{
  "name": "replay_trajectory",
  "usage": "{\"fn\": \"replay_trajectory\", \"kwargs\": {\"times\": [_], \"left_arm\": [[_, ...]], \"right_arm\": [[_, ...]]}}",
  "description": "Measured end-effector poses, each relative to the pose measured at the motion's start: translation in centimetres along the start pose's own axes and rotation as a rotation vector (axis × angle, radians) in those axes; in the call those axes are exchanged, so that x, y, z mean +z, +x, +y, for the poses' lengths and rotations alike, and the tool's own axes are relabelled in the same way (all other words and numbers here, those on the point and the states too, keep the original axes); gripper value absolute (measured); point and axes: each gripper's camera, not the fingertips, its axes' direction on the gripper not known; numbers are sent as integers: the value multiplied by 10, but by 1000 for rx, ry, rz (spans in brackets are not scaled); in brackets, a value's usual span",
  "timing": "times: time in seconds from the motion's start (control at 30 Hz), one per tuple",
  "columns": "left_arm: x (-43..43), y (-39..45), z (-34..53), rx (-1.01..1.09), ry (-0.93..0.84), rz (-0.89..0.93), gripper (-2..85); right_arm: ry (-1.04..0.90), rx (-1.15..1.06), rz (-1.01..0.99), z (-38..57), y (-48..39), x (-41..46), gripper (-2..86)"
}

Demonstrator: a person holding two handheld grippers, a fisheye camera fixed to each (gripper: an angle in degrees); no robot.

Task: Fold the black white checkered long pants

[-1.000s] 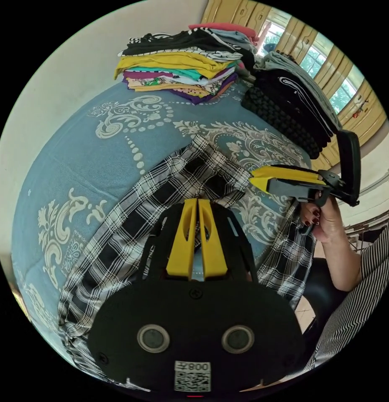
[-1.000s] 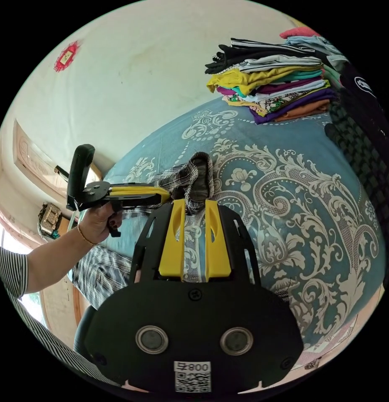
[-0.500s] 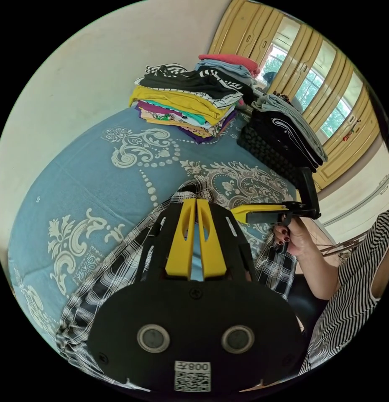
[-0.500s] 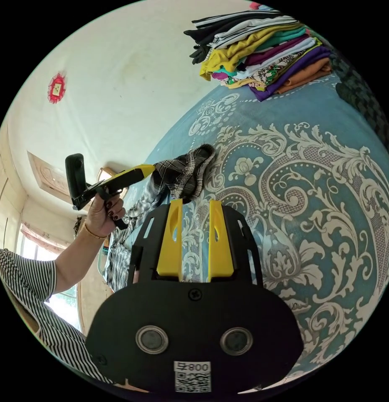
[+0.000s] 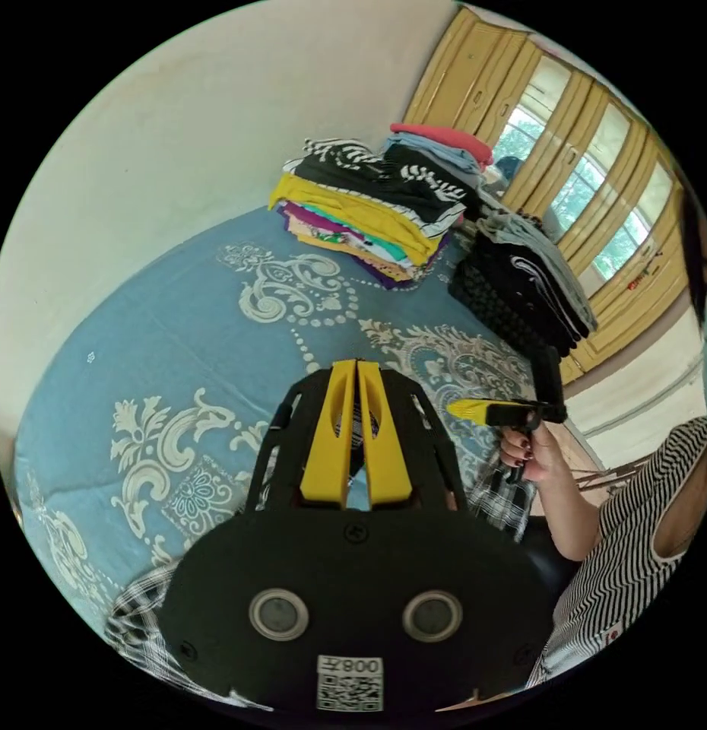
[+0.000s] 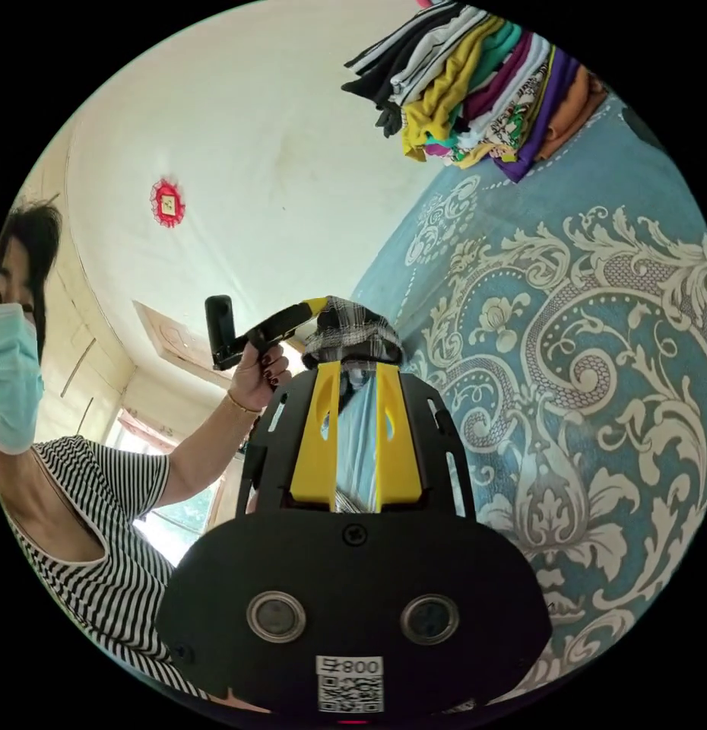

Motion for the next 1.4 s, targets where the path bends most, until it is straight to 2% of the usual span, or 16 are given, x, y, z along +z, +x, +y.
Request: {"fn": "replay_trajectory", "kwargs": {"times": [0.1,0.23,0.4,0.5,0.6,0.87,1.2,1.4], "left_arm": [[26,-13,2,-15,-25,48,23],[41,8,14,86,-34,-7,47],[105,25,29,224,-221,-172,47],[136,19,32,224,-293,-215,24],[142,13,36,210,-252,-195,14],[163,-11,45,159,-207,-90,8],[184,-45,63,111,-165,39,7],[193,-62,72,86,-130,84,7]], "right_arm": [[-48,12,44,-3,1,7,82],[-89,1,110,-8,-5,19,83],[-106,-13,132,-9,-13,28,83],[-80,-27,159,-9,-21,30,86],[-82,-98,249,-11,-38,41,91],[-190,-369,641,-6,-97,100,86],[-235,-459,762,3,-120,130,77],[-243,-518,878,5,-130,143,19]]}}
